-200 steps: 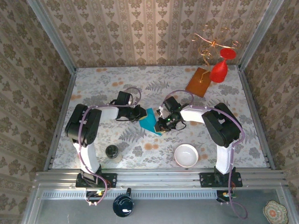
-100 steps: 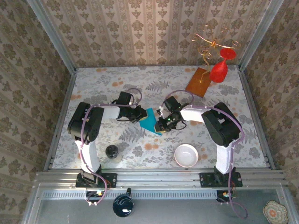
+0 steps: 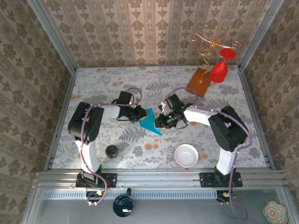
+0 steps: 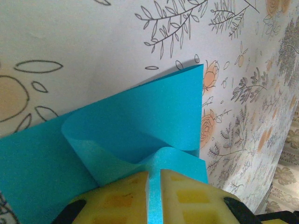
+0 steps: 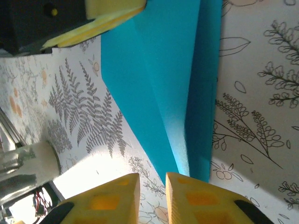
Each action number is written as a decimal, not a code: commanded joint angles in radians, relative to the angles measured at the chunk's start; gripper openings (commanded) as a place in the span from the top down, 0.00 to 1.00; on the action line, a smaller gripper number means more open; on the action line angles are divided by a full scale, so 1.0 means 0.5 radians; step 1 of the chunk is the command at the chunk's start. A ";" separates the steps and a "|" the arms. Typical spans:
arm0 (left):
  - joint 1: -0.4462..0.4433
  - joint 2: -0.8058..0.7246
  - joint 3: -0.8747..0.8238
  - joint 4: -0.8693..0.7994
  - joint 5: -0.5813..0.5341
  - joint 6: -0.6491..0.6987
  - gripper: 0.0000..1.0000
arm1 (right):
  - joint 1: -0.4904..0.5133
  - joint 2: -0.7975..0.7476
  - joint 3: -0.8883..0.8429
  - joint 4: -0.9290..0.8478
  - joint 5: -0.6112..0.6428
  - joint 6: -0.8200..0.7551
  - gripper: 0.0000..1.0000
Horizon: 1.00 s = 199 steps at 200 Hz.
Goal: Fold a paper plane with a square sheet of paper (pick it up from the middle)
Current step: Fourth fold the wing at the center of the table.
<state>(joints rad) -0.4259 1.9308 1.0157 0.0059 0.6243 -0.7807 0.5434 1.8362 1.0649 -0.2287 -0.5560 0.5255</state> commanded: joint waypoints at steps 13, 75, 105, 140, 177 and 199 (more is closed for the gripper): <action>-0.006 0.025 0.018 -0.139 -0.125 0.031 0.83 | 0.021 0.000 -0.006 -0.027 0.116 0.130 0.79; -0.022 0.047 0.055 -0.203 -0.155 0.003 0.83 | 0.042 -0.120 -0.106 -0.135 0.027 0.024 0.79; -0.028 0.053 0.059 -0.211 -0.160 0.000 0.83 | 0.042 -0.097 -0.129 -0.162 0.040 0.006 0.79; -0.029 0.053 0.060 -0.226 -0.167 -0.002 0.83 | 0.042 -0.067 -0.132 -0.186 0.111 0.005 0.79; -0.028 0.047 0.061 -0.236 -0.174 -0.009 0.83 | 0.042 -0.043 -0.133 -0.190 0.126 0.002 0.79; -0.029 0.050 0.063 -0.242 -0.178 -0.012 0.83 | 0.042 -0.026 -0.135 -0.190 0.118 -0.004 0.79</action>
<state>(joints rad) -0.4381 1.9308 1.0397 -0.0418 0.5865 -0.7815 0.5602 1.8091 1.0058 -0.2909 -0.5144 0.5457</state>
